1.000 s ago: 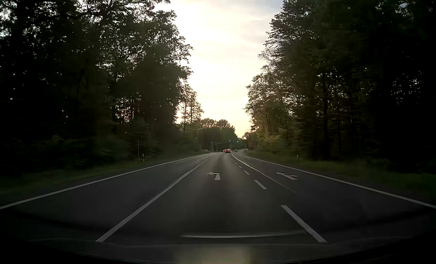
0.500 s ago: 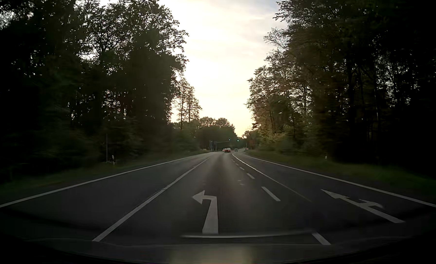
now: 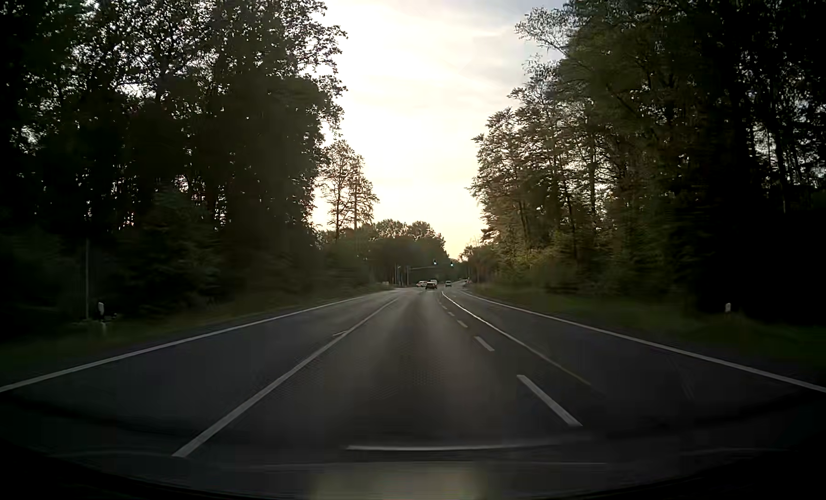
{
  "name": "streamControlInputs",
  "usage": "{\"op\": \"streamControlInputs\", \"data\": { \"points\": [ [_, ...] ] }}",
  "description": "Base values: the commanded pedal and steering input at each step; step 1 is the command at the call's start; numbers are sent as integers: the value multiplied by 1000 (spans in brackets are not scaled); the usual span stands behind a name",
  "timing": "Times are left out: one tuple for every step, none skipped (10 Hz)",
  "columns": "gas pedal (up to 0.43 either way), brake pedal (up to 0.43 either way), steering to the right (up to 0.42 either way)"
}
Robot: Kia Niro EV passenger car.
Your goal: Follow the waypoints while adhering to traffic rules and regulations
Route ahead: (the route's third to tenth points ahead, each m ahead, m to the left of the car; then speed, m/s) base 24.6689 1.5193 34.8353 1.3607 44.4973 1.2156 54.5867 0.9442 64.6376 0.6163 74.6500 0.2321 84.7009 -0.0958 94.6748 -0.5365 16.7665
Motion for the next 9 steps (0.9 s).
{"op": "streamControlInputs", "data": {
  "points": [
    [0,152,0],
    [0,152,0],
    [0,159,0],
    [0,159,0],
    [0,165,0],
    [0,171,0],
    [0,171,1],
    [0,171,0],
    [0,171,1]
  ]
}}
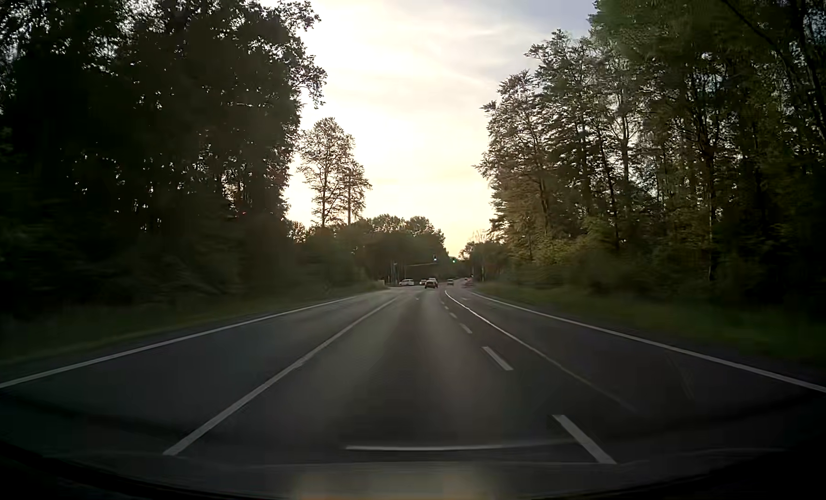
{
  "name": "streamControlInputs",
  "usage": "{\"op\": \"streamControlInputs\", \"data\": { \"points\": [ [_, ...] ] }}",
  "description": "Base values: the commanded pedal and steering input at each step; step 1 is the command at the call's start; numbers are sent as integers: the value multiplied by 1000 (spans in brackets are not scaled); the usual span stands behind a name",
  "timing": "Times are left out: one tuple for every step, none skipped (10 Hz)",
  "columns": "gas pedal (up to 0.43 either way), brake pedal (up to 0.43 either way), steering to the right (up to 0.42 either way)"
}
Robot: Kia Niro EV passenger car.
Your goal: Follow the waypoints while adhering to traffic rules and regulations
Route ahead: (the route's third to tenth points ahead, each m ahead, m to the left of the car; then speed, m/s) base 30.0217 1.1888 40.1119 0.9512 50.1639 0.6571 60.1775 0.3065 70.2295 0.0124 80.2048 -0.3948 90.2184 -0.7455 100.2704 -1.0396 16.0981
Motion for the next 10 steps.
{"op": "streamControlInputs", "data": {
  "points": [
    [0,177,0],
    [0,177,0],
    [0,177,1],
    [0,177,1],
    [0,183,1],
    [0,183,0],
    [0,183,0],
    [0,189,1],
    [0,189,1],
    [0,189,1]
  ]
}}
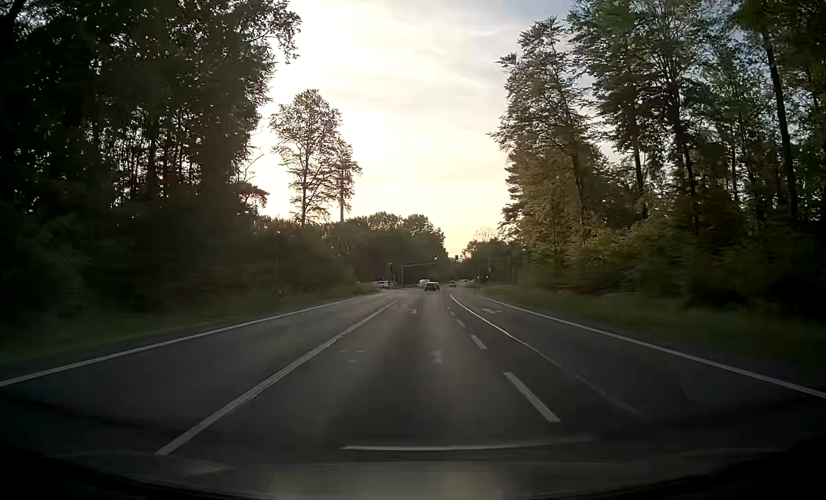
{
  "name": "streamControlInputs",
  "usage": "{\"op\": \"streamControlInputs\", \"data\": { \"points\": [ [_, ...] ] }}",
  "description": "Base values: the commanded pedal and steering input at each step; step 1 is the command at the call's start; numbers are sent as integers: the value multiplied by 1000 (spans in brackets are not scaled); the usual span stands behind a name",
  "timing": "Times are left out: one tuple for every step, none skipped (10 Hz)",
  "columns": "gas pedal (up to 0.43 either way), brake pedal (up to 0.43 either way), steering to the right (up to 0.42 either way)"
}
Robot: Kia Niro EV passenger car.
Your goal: Follow the waypoints while adhering to traffic rules and regulations
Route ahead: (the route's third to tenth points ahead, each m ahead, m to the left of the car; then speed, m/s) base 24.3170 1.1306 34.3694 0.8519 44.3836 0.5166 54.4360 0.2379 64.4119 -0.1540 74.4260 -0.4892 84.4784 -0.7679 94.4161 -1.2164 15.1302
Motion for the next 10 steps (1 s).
{"op": "streamControlInputs", "data": {
  "points": [
    [0,189,1],
    [0,189,1],
    [0,189,2],
    [0,189,2],
    [0,189,2],
    [0,189,3],
    [0,189,3],
    [0,189,3],
    [0,183,3],
    [0,177,3]
  ]
}}
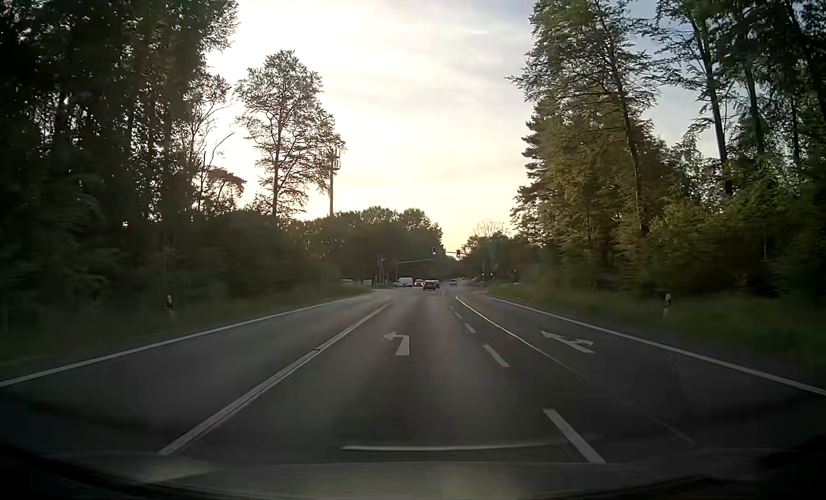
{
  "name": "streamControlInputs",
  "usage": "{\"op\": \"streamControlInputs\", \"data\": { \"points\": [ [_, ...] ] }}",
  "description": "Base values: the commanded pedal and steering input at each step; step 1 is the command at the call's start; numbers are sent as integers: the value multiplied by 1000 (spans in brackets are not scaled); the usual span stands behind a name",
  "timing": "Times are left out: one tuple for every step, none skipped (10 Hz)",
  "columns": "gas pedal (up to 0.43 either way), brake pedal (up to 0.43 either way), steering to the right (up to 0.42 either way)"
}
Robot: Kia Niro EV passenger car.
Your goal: Follow the waypoints while adhering to traffic rules and regulations
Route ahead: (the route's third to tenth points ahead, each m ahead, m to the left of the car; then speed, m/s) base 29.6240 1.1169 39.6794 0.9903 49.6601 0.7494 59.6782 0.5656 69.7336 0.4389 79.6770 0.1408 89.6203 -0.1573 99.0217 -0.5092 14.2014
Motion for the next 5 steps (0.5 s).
{"op": "streamControlInputs", "data": {
  "points": [
    [0,177,2],
    [0,165,2],
    [0,165,3],
    [0,165,3],
    [0,165,2]
  ]
}}
